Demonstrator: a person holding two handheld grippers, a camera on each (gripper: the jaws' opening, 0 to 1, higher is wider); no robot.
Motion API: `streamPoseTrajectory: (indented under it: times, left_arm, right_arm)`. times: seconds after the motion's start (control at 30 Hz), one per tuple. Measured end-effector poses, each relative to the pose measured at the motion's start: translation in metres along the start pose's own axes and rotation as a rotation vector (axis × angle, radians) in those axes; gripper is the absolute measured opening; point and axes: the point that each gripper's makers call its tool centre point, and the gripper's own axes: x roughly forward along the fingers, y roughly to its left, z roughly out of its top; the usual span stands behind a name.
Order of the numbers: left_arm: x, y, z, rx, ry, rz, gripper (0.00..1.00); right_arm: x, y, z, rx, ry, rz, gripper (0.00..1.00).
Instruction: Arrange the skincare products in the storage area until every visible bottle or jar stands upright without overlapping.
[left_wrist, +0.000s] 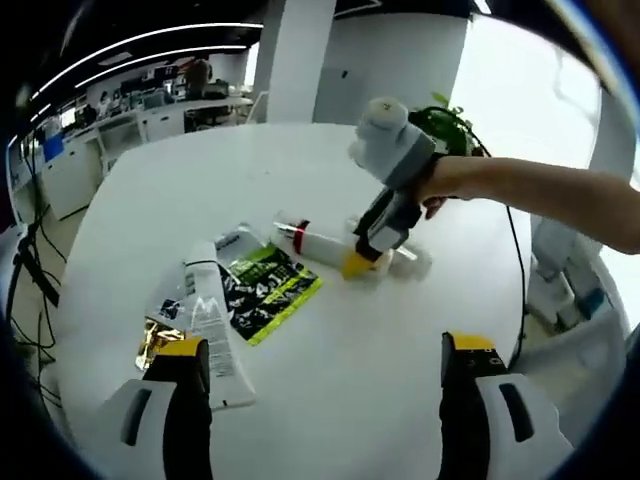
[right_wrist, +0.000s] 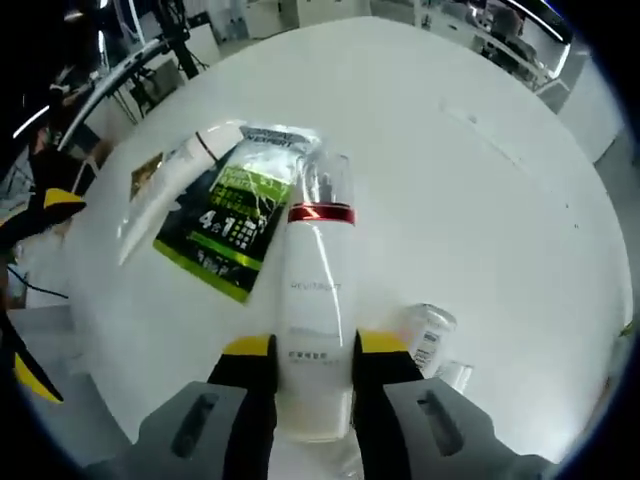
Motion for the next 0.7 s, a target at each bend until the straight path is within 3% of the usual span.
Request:
streamPoseTrajectory:
  times: [0.27, 0.53, 0.7]
  left_arm:
    - [0.0, -0.009, 0.007, -0.077, -0.054, -0.083, 0.9]
    - [0.003, -0.019, -0.003, -0.108, -0.029, -0.108, 0.88]
    - [0.003, -0.026, -0.003, -0.151, -0.044, -0.143, 0.87]
  right_arm:
    - [-0.008, 0.018, -0.016, 0.121, -0.015, 0.108, 0.27]
    - [-0.012, 0.037, -0.025, 0.288, -0.082, 0.273, 0.27]
    - [-0.015, 0.046, -0.031, 0.403, -0.134, 0.372, 0.27]
